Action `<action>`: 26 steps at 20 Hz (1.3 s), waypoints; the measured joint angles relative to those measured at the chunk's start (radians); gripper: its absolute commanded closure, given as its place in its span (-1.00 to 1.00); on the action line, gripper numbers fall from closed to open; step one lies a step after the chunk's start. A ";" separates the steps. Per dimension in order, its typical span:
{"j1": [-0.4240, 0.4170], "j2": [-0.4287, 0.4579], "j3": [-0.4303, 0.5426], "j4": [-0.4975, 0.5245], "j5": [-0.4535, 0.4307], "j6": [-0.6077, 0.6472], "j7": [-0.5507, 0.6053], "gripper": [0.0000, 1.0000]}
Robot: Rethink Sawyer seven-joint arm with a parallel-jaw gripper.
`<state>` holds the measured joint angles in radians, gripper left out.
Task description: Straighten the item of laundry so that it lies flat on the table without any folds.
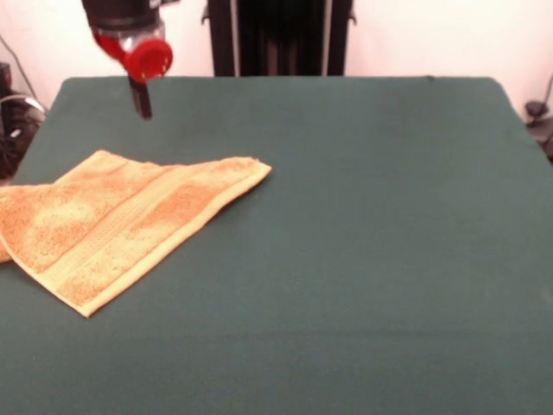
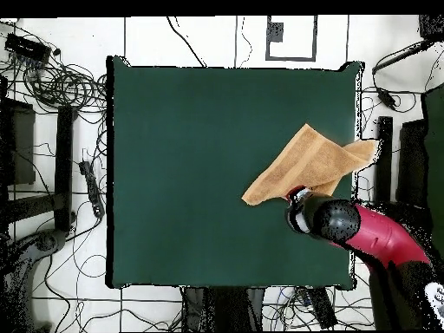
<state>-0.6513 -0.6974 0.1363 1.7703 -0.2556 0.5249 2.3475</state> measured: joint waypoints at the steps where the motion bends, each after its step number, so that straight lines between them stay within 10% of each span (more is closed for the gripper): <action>1: -0.001 -0.016 0.000 0.009 0.007 0.002 0.000 1.00; 12: 0.038 -0.013 0.000 0.005 0.028 -0.012 0.000 1.00; 26: 0.039 0.235 0.016 -0.015 0.029 -0.310 0.000 1.00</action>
<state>-0.6124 -0.4620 0.1520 1.7552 -0.2270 0.2145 2.3475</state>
